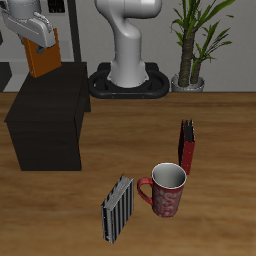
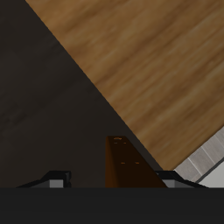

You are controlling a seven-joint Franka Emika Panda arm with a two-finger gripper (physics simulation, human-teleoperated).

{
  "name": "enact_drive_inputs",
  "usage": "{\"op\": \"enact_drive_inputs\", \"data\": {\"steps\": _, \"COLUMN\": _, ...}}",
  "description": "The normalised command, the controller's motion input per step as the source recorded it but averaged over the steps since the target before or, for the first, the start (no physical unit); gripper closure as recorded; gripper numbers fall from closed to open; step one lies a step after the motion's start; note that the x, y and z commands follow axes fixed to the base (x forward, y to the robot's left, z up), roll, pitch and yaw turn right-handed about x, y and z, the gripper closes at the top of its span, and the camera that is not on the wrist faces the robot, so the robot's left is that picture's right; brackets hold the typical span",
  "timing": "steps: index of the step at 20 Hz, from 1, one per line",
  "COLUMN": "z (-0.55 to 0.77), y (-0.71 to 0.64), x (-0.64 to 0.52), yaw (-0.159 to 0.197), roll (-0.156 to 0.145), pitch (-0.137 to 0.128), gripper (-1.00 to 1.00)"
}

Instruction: Place the orange book upright on top of the shelf and place the red mug on top of the shelf

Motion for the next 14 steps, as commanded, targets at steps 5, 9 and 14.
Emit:
{"op": "enact_drive_inputs", "data": {"steps": 5, "z": 0.17, "y": 0.14, "x": -0.01, "yaw": 0.069, "roll": -0.034, "pitch": -0.025, "gripper": -1.00}}
{"op": "enact_drive_inputs", "data": {"steps": 9, "z": 0.30, "y": 0.18, "x": -0.05, "yaw": 0.098, "roll": -0.044, "pitch": -0.059, "gripper": -1.00}}
{"op": "enact_drive_inputs", "data": {"steps": 14, "z": 0.45, "y": 0.33, "x": -0.08, "yaw": 0.157, "roll": -0.049, "pitch": -0.078, "gripper": -1.00}}
